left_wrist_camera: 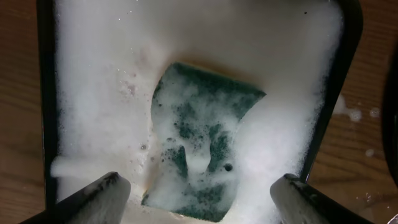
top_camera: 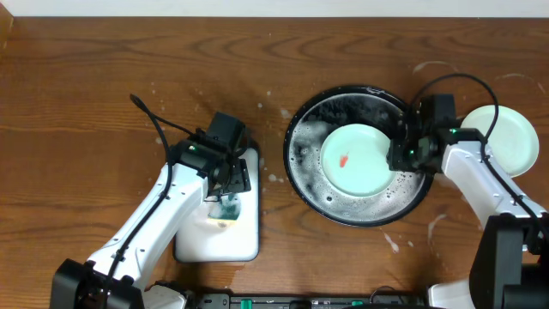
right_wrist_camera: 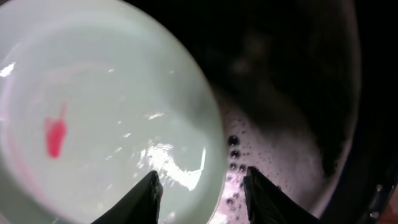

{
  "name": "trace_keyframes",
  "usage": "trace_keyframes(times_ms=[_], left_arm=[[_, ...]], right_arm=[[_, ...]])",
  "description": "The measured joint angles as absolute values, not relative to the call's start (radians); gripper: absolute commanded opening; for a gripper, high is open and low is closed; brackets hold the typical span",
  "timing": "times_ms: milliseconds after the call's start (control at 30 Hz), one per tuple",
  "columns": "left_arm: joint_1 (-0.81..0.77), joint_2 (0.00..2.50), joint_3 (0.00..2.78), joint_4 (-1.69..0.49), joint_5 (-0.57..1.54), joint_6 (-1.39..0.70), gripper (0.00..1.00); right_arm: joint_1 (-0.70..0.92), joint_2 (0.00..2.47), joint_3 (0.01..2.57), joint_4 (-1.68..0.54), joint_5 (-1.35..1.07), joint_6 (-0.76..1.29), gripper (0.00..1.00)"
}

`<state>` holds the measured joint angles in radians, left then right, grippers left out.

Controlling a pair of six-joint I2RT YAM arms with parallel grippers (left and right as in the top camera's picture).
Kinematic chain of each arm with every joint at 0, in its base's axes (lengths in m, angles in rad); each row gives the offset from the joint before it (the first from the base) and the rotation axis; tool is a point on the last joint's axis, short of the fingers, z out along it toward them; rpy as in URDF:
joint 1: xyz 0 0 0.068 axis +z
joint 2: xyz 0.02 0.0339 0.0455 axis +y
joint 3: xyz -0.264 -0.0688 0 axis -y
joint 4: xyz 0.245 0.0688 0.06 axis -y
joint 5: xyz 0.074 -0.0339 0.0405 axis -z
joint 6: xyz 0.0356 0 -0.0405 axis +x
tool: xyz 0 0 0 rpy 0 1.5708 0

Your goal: Clean dirty plates on tray and stack at the side

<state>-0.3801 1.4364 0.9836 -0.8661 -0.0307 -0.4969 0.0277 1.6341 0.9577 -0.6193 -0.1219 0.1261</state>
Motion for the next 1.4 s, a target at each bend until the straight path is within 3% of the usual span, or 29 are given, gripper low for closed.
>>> trace_keyframes(times_ms=[67,167,467,600,833,1000,1100,1333,1367,1400], left_arm=[[-0.380,1.436,0.984,-0.866,-0.029,-0.497,0.82],[-0.380,1.436,0.984,-0.866,-0.029,-0.497,0.81],[-0.381,1.436,0.984,-0.866,-0.028,-0.497,0.82],[-0.380,1.436,0.984,-0.866,-0.028,-0.497,0.81],[-0.381,1.436,0.984,-0.866,-0.028,-0.497,0.79],[-0.380,1.436,0.939,-0.801,-0.039,-0.499,0.61],[-0.380,1.443,0.862,-0.709,-0.050,-0.496,0.55],[-0.381,1.525,0.752,-0.504,-0.060,-0.496,0.19],[-0.381,1.534,0.752,-0.487,-0.062,-0.495,0.08],[-0.381,1.544,0.752,-0.466,-0.065,-0.497,0.08]], right_arm=[[0.028,1.634,0.923,-0.576,-0.104,0.134,0.37],[0.028,1.634,0.873,-0.512,-0.090,0.149,0.23],[0.028,1.634,0.781,-0.372,-0.074,0.205,0.21],[0.028,1.637,0.772,-0.331,-0.088,0.220,0.01],[0.027,1.636,0.773,-0.327,-0.102,0.224,0.01],[0.027,1.636,0.776,-0.337,-0.114,0.225,0.01],[0.027,1.636,0.776,-0.339,-0.116,0.225,0.01],[0.027,1.636,0.776,-0.339,-0.117,0.224,0.01],[0.027,1.636,0.776,-0.339,-0.117,0.224,0.01],[0.027,1.636,0.776,-0.339,-0.117,0.224,0.01]])
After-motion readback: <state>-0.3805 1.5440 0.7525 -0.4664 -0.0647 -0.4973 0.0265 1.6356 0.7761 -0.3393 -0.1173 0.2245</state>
